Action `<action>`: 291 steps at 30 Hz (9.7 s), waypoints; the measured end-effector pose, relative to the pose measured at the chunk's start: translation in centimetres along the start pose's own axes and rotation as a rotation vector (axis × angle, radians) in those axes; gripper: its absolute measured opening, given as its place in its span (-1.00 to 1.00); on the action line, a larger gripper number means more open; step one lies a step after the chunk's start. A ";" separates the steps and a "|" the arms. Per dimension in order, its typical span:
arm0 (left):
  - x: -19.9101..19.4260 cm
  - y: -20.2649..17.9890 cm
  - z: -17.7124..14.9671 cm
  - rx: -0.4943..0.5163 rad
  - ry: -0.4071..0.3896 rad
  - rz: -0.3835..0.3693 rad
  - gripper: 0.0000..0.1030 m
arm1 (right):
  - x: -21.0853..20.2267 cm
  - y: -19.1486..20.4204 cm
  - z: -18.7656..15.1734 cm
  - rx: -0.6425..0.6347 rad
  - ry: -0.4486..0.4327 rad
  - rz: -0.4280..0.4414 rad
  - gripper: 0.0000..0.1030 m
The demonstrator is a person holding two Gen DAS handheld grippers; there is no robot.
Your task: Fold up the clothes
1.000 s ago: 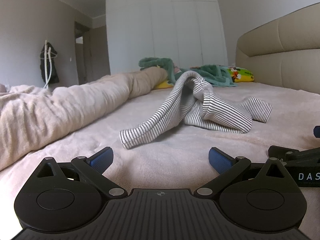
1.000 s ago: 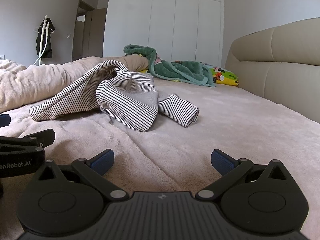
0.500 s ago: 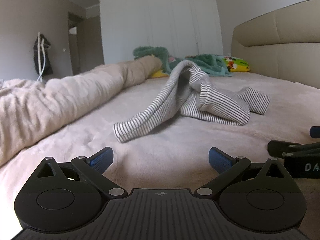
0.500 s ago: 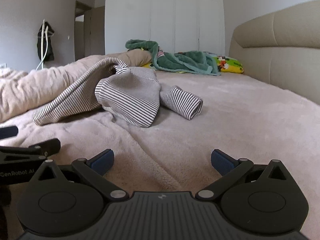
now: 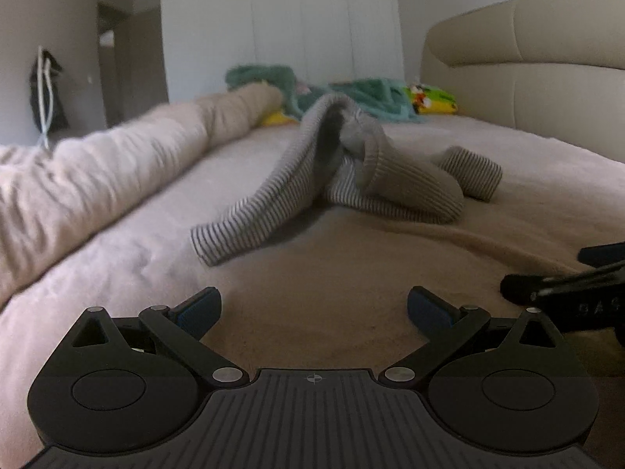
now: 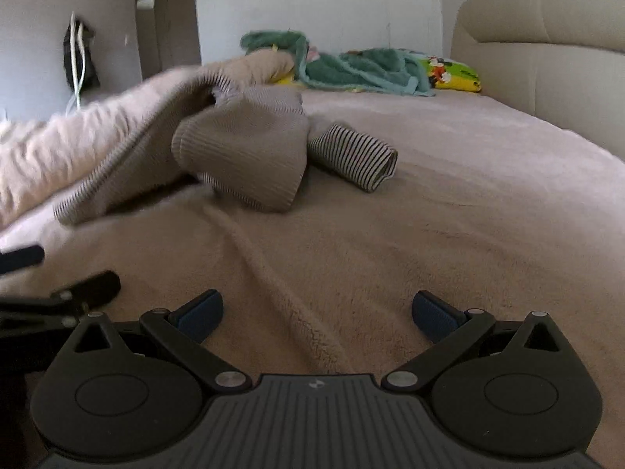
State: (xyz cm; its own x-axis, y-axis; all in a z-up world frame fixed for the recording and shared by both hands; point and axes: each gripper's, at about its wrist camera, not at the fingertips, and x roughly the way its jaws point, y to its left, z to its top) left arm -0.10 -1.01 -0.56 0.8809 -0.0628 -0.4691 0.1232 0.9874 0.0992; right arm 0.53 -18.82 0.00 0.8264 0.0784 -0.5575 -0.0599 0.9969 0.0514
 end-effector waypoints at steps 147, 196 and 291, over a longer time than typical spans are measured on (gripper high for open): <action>0.0 14.9 13.4 0.298 0.554 0.064 1.00 | -6.6 -0.9 16.1 -0.695 0.133 -0.430 1.00; 15.8 12.5 17.5 0.113 0.310 -0.139 1.00 | 7.1 6.1 33.1 0.240 0.290 0.547 1.00; 17.6 -27.2 22.1 0.626 -0.174 -0.841 1.00 | 0.4 -32.3 24.4 0.913 0.128 0.482 1.00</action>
State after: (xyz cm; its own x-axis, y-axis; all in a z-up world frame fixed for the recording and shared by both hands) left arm 22.18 -32.19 7.92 0.4504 -0.7595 -0.4694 0.8925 0.3696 0.2584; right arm 16.46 -51.22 18.31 0.7586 0.5201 -0.3924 0.1228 0.4774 0.8701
